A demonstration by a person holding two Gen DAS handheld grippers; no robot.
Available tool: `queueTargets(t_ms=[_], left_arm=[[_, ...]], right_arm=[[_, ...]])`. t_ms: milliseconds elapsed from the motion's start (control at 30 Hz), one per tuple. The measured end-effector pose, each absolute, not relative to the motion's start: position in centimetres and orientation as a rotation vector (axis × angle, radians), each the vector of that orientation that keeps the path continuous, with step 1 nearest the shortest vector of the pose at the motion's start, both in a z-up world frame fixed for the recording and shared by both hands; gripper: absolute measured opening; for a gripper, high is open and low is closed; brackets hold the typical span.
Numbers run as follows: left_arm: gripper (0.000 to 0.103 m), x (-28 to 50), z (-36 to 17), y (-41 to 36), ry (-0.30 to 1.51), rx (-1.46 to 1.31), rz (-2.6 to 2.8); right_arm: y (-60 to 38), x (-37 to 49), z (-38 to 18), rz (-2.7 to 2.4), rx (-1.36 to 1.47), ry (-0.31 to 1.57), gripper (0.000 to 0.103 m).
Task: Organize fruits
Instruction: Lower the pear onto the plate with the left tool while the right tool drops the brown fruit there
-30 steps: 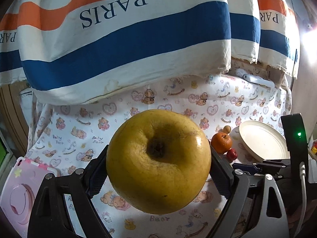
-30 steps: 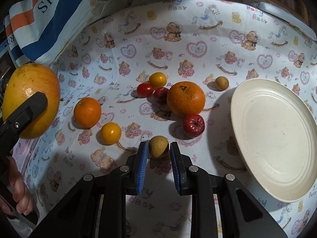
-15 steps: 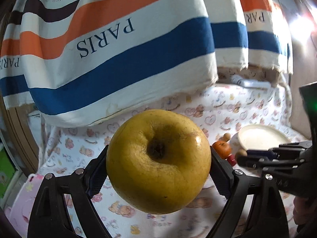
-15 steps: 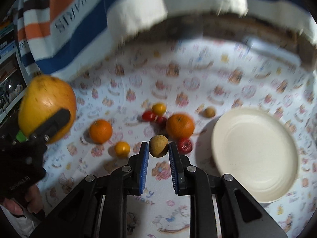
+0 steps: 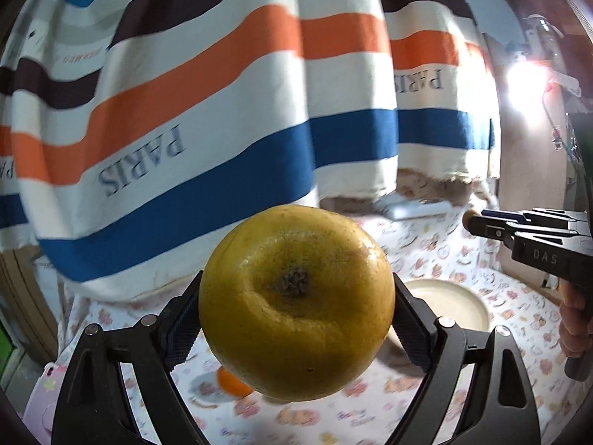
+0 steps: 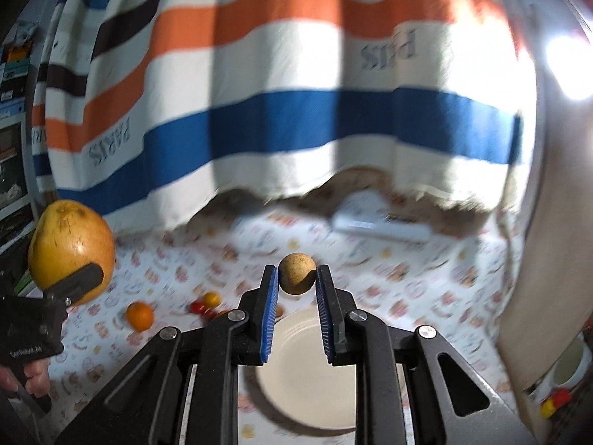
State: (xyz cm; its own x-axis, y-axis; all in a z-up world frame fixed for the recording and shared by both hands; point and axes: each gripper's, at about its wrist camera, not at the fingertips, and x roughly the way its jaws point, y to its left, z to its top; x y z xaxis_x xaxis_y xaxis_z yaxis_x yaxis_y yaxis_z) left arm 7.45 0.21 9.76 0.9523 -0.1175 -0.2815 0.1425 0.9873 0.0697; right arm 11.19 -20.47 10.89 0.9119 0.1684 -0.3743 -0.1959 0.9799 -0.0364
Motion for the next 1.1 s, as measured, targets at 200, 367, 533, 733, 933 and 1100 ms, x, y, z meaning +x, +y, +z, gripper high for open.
queueTargets(t_ms=[200, 367, 533, 733, 933, 1100], left_arm=[[0.089, 8.1, 11.6, -4.2, 0.258, 0.087, -0.215], [0.089, 9.8, 11.8, -7.4, 0.295, 0.052, -0.277], [0.089, 13.1, 10.8, -10.0, 0.374, 0.036, -0.333], [0.089, 18.0, 8.3, -12.7, 0.460, 0.054, -0.357], [0.089, 22.1, 5.1, -14.3, 0.583, 0.035, -0.428], [0.089, 24.5, 2.3, -15.4, 0.714, 0.036, -0.460]], right_arm=[[-23.7, 10.8, 11.9, 0.117, -0.062, 0.292, 0.021], [-26.6, 11.9, 11.3, 0.120, -0.015, 0.286, 0.021], [-28.5, 13.8, 9.5, 0.112, 0.039, 0.339, 0.021], [-29.7, 16.4, 6.2, 0.102, 0.065, 0.436, 0.021], [-30.8, 18.7, 2.8, 0.100, 0.092, 0.553, 0.021], [-31.1, 19.9, 0.8, 0.109, 0.099, 0.620, 0.021]])
